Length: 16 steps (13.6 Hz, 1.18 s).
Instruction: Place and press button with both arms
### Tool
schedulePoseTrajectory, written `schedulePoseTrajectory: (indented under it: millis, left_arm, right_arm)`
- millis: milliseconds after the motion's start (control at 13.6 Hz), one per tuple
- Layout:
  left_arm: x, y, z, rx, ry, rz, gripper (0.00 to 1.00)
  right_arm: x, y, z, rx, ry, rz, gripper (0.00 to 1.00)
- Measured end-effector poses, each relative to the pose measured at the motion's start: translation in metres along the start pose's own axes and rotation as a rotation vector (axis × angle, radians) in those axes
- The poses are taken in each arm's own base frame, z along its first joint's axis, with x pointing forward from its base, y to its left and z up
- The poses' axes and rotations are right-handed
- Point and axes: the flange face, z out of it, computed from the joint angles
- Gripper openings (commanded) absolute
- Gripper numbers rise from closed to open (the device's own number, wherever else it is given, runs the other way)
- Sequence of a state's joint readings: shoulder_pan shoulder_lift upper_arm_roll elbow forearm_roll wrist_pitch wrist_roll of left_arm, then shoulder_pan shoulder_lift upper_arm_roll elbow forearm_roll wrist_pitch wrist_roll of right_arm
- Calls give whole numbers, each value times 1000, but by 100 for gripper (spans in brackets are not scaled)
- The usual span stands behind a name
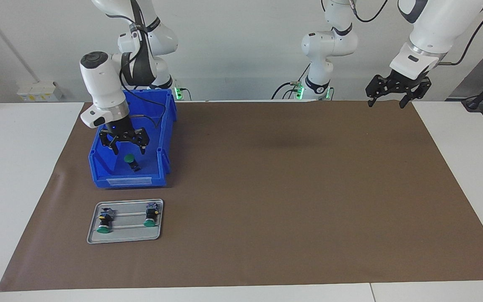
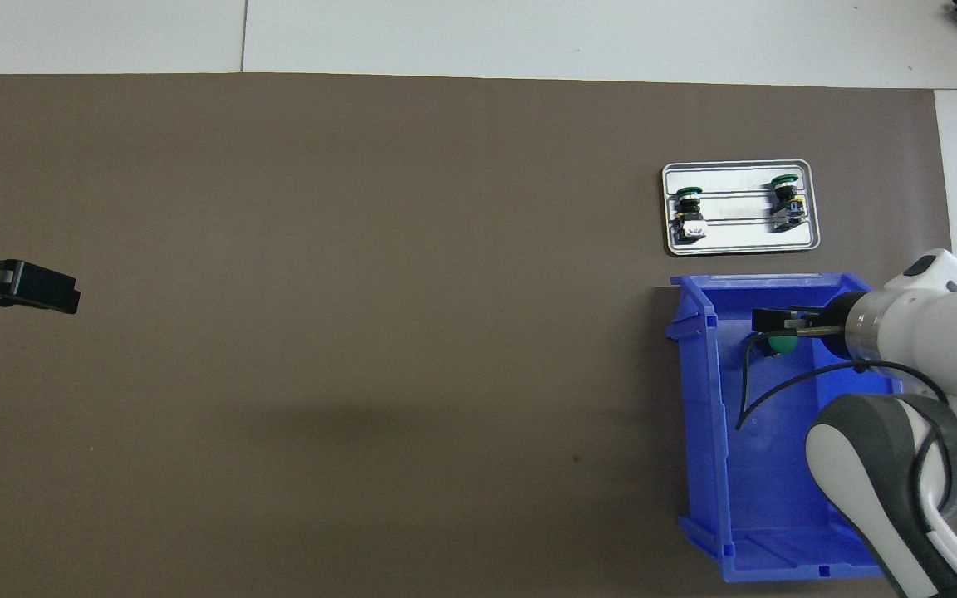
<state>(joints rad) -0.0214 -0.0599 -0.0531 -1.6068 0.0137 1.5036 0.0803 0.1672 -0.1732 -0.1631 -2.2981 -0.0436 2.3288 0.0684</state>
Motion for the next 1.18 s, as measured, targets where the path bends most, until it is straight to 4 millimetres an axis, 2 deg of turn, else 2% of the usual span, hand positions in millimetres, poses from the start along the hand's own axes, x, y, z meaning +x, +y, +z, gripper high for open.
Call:
schedulePoseTrajectory:
  millis: [221, 515, 662, 810, 883, 957, 1177]
  left_arm:
    - [0, 0, 0, 0, 0, 0, 100]
    - [0, 0, 0, 0, 0, 0, 100]
    - [0, 0, 0, 0, 0, 0, 100]
    - [0, 0, 0, 0, 0, 0, 100]
    - [0, 0, 0, 0, 0, 0, 100]
    - [0, 0, 0, 0, 0, 0, 100]
    - [0, 0, 0, 0, 0, 0, 100]
  right_arm:
    - [24, 1, -56, -7, -40, 42, 100]
    - [43, 6, -129, -18, -90, 60, 100]
    - [56, 12, -173, -28, -115, 76, 100]
    - [71, 25, -208, -42, -136, 87, 100]
    - [77, 33, -215, -49, -149, 91, 100]
    - [81, 42, -213, -54, -165, 100, 100]
    - [84, 69, -195, -58, -209, 93, 100]
